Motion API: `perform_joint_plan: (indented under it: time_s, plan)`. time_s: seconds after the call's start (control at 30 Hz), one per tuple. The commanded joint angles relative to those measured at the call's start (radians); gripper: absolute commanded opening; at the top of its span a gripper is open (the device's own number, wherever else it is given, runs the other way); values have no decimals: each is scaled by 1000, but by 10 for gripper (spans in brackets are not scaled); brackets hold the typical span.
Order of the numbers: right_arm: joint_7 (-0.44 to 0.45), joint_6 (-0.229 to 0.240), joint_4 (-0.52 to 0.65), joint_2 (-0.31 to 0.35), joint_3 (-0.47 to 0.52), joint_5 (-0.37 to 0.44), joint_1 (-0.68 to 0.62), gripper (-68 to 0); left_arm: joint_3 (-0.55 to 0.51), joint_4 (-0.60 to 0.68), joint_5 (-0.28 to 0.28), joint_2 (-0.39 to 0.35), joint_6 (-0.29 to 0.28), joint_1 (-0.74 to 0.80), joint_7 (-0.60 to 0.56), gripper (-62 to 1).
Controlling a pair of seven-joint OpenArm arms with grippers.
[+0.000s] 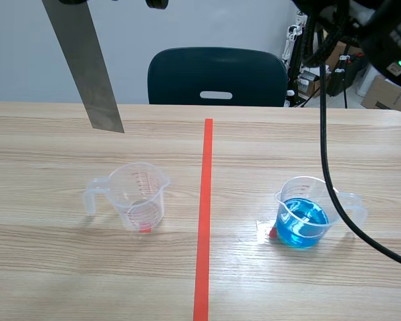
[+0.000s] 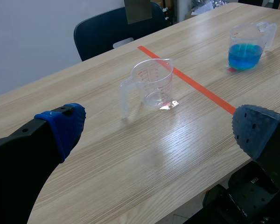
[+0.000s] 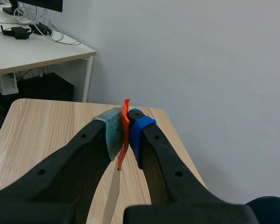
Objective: Do the redox reaction experiment. move the plate over the blue solution
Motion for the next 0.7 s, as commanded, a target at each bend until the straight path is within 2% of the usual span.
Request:
perform_joint_plan:
  time_s: [0.0,0.67]
  plan:
    - [17,-8,6,-3,16,6,18,-673,1,13,-10,5,2,1,-17,14]
    - [8,-7,6,1,16,6,23,-673,1,13,-10,5,2,1,-17,14]
